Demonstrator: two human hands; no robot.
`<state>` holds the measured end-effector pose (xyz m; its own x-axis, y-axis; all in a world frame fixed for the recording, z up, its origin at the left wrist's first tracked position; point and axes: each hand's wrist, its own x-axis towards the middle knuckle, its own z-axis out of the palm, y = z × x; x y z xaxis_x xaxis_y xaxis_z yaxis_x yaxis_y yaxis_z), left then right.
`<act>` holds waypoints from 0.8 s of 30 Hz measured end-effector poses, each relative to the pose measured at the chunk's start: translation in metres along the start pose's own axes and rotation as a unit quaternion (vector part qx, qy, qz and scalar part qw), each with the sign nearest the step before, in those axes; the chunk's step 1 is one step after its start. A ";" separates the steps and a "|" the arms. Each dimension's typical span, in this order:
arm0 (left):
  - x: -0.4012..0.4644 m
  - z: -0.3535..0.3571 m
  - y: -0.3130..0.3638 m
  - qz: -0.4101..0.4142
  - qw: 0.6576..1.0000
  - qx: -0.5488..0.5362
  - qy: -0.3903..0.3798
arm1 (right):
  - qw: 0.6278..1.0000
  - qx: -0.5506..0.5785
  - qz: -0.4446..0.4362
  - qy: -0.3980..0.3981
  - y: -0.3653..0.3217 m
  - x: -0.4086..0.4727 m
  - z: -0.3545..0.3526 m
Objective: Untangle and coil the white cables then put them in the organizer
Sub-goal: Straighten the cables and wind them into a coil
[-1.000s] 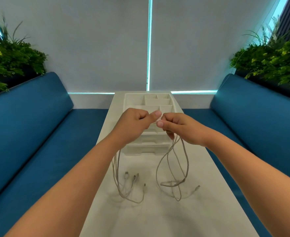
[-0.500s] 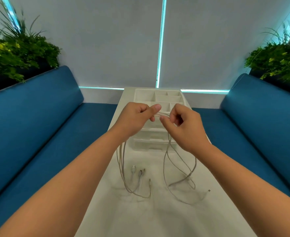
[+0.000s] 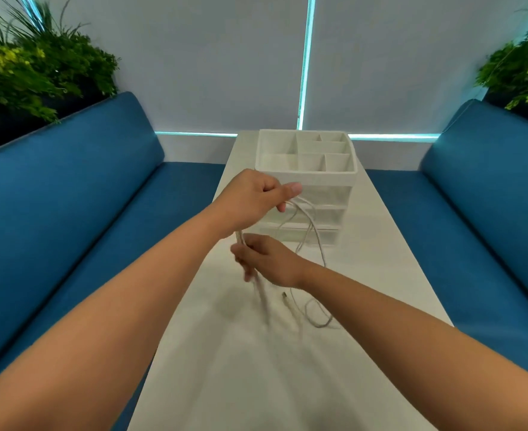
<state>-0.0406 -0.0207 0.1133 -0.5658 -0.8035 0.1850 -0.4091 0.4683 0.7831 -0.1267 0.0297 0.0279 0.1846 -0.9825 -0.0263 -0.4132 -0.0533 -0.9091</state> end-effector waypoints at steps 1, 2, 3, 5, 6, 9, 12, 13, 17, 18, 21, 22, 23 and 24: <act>-0.004 -0.003 -0.005 -0.007 1.000 0.005 -0.007 | 0.999 -0.048 0.005 -0.011 0.008 -0.006 -0.003; -0.008 -0.006 -0.011 -0.014 1.000 0.012 -0.015 | 0.995 -0.098 0.016 -0.024 0.018 -0.013 -0.008; -0.012 -0.009 -0.016 -0.019 0.999 0.018 -0.021 | 0.989 -0.137 0.026 -0.039 0.028 -0.021 -0.013; -0.017 -0.013 -0.028 -0.035 0.999 0.019 -0.028 | 0.978 -0.195 0.033 -0.060 0.046 -0.036 -0.021; -0.020 -0.015 -0.035 -0.043 0.998 0.018 -0.034 | 0.974 -0.216 0.030 -0.060 0.053 -0.043 -0.025; -0.027 -0.012 -0.052 -0.064 0.997 0.015 -0.043 | 0.953 -0.297 0.023 -0.061 0.068 -0.055 -0.037; -0.032 -0.008 -0.062 -0.064 0.998 0.011 -0.018 | 0.913 -0.392 0.095 -0.060 0.080 -0.066 -0.050; -0.033 -0.008 -0.065 -0.064 0.998 0.007 -0.008 | 0.900 -0.419 0.114 -0.046 0.085 -0.069 -0.054; -0.036 -0.002 -0.068 -0.054 0.998 -0.001 0.031 | 0.891 -0.439 0.108 0.032 0.095 -0.079 -0.066; -0.036 -0.001 -0.069 -0.054 0.997 -0.003 0.047 | 0.901 -0.415 0.120 0.034 0.096 -0.081 -0.068; -0.036 0.001 -0.077 -0.054 0.995 -0.014 0.083 | 0.913 -0.382 0.142 0.034 0.103 -0.086 -0.067; -0.037 0.002 -0.080 -0.054 0.994 -0.011 0.090 | 0.910 -0.391 0.132 0.034 0.106 -0.088 -0.064; -0.037 0.002 -0.083 -0.055 0.994 -0.007 0.095 | 0.906 -0.406 0.117 0.037 0.109 -0.090 -0.062; -0.038 0.002 -0.085 -0.056 0.993 -0.005 0.099 | 0.902 -0.419 0.098 0.044 0.112 -0.091 -0.059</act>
<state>0.0145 -0.0291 0.0381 -0.3644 -0.9075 0.2089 -0.4547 0.3692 0.8105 -0.2421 0.1026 -0.0470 -0.0215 -0.9960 -0.0865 -0.9655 0.0432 -0.2568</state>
